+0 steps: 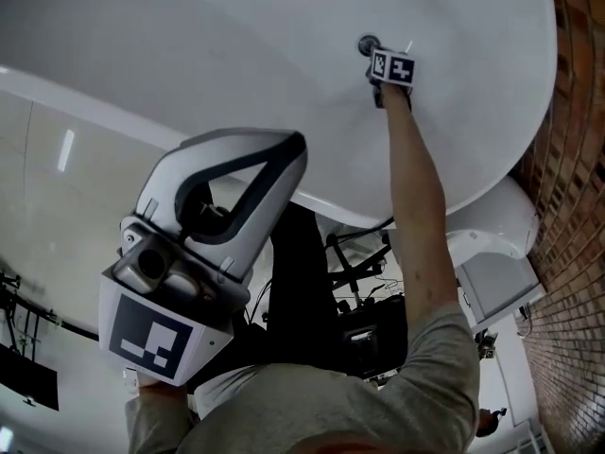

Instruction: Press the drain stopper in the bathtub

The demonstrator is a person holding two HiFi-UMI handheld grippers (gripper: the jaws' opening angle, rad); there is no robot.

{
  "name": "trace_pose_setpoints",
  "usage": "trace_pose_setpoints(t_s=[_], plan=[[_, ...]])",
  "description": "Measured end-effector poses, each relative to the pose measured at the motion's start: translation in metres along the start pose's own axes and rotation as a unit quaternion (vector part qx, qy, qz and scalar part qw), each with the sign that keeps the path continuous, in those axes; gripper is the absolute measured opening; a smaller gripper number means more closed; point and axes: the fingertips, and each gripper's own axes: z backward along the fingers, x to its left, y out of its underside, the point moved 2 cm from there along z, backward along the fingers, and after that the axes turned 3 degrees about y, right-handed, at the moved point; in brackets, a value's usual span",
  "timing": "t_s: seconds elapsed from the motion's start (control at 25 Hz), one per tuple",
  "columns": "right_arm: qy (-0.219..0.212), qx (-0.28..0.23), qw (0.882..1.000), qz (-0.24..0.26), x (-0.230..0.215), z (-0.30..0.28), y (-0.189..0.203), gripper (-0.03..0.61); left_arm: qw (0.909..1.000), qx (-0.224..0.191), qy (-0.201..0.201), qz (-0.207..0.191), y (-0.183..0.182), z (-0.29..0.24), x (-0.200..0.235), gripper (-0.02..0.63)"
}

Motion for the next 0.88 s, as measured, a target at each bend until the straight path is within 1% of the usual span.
trace_pose_setpoints(t_s=[0.04, 0.12, 0.2, 0.24, 0.28, 0.32, 0.4, 0.44, 0.52, 0.6, 0.64, 0.68, 0.76, 0.8, 0.88], plan=[[-0.014, -0.018, 1.000, -0.008, 0.003, 0.022, -0.007, 0.008, 1.0000, -0.006, 0.007, -0.003, -0.011, 0.004, -0.006, -0.008], [-0.043, -0.084, 0.995, -0.011, 0.013, 0.084, -0.025, 0.008, 0.9995, -0.019, 0.022, -0.010, -0.037, 0.014, -0.022, -0.008], [-0.062, -0.167, 0.984, -0.014, 0.020, 0.174, -0.038, 0.008, 0.9985, -0.036, 0.039, -0.015, -0.071, 0.029, -0.041, -0.008], [-0.072, -0.211, 0.974, -0.027, 0.022, 0.226, -0.041, 0.006, 0.9976, -0.045, 0.048, -0.018, -0.091, 0.040, -0.052, -0.008], [-0.084, -0.257, 0.961, -0.052, 0.025, 0.283, -0.040, 0.006, 0.9964, -0.056, 0.059, -0.022, -0.112, 0.052, -0.064, -0.008], [-0.096, -0.302, 0.945, -0.083, 0.027, 0.344, -0.036, 0.006, 0.9947, -0.069, 0.071, -0.029, -0.133, 0.065, -0.076, -0.008], [-0.110, -0.379, 0.908, -0.140, 0.039, 0.470, -0.018, 0.006, 0.9892, -0.099, 0.098, -0.046, -0.177, 0.097, -0.100, -0.008], [-0.109, -0.410, 0.892, -0.155, 0.049, 0.533, -0.004, 0.005, 0.9860, -0.113, 0.110, -0.054, -0.198, 0.117, -0.113, -0.008], [-0.108, -0.465, 0.864, -0.162, 0.080, 0.655, 0.031, 0.005, 0.9806, -0.135, 0.129, -0.060, -0.234, 0.164, -0.139, -0.008], [-0.103, -0.521, 0.834, -0.152, 0.119, 0.766, 0.064, 0.005, 0.9760, -0.152, 0.146, -0.054, -0.263, 0.208, -0.164, -0.008], [-0.093, -0.550, 0.818, -0.139, 0.138, 0.814, 0.075, 0.005, 0.9727, -0.162, 0.158, -0.054, -0.277, 0.225, -0.174, -0.008], [-0.078, -0.581, 0.801, -0.123, 0.157, 0.855, 0.082, 0.005, 0.9682, -0.172, 0.171, -0.062, -0.291, 0.237, -0.181, -0.008], [-0.044, -0.637, 0.765, -0.086, 0.187, 0.919, 0.086, 0.005, 0.9572, -0.189, 0.200, -0.089, -0.320, 0.252, -0.196, -0.008], [-0.032, -0.653, 0.753, -0.069, 0.201, 0.947, 0.089, 0.005, 0.9534, -0.194, 0.210, -0.097, -0.333, 0.261, -0.208, -0.008], [-0.017, -0.668, 0.743, -0.033, 0.229, 1.001, 0.103, 0.005, 0.9495, -0.202, 0.219, -0.098, -0.352, 0.285, -0.244, -0.008]])
